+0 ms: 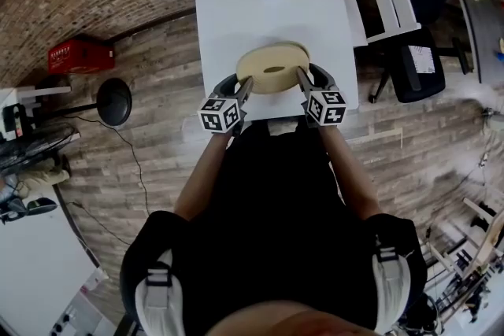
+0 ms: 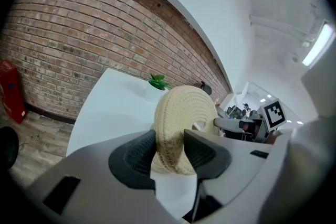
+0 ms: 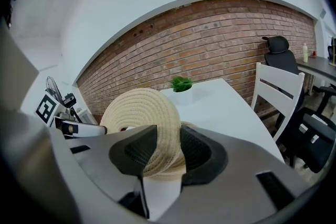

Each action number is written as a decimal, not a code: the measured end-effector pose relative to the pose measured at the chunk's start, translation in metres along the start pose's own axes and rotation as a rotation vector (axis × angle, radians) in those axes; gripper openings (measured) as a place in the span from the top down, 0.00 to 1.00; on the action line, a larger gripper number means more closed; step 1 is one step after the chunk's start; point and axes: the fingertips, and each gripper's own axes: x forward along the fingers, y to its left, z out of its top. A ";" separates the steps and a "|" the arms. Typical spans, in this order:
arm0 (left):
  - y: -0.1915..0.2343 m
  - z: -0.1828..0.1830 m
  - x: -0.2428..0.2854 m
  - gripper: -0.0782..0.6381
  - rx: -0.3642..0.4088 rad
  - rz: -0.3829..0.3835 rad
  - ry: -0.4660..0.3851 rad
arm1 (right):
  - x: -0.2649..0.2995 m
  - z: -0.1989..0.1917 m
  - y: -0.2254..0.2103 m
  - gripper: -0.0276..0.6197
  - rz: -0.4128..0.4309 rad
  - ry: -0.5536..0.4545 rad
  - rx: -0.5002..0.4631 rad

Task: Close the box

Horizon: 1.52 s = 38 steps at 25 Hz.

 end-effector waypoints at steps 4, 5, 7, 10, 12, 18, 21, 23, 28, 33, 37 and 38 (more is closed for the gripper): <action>0.000 -0.003 0.003 0.65 -0.021 0.022 -0.003 | 0.003 0.001 -0.003 0.74 0.023 0.021 -0.019; -0.001 -0.003 0.003 0.65 -0.025 0.027 -0.003 | 0.004 0.001 -0.004 0.74 0.030 0.027 -0.024; -0.002 -0.005 0.005 0.65 -0.035 0.035 -0.003 | 0.005 0.002 -0.006 0.74 0.043 0.036 -0.028; -0.002 -0.006 0.006 0.65 -0.048 0.053 -0.006 | 0.009 0.001 -0.008 0.74 0.061 0.048 -0.032; -0.002 -0.007 0.008 0.65 -0.054 0.063 -0.005 | 0.010 0.000 -0.011 0.74 0.071 0.058 -0.032; -0.002 -0.015 0.012 0.65 -0.105 0.079 -0.015 | 0.014 -0.004 -0.016 0.75 0.096 0.078 -0.031; -0.001 -0.017 0.017 0.65 -0.120 0.090 -0.012 | 0.017 -0.005 -0.020 0.75 0.099 0.084 -0.024; -0.001 -0.017 0.020 0.65 -0.124 0.095 -0.010 | 0.018 -0.007 -0.023 0.75 0.101 0.087 -0.014; -0.001 -0.023 0.028 0.65 -0.146 0.112 0.001 | 0.023 -0.013 -0.033 0.75 0.103 0.111 0.001; -0.002 -0.025 0.038 0.65 -0.164 0.131 0.011 | 0.029 -0.015 -0.042 0.75 0.115 0.131 -0.005; -0.003 -0.027 0.043 0.65 -0.177 0.137 0.020 | 0.032 -0.016 -0.048 0.75 0.106 0.135 -0.009; -0.003 -0.027 0.044 0.65 -0.177 0.139 0.022 | 0.033 -0.016 -0.049 0.75 0.105 0.136 -0.007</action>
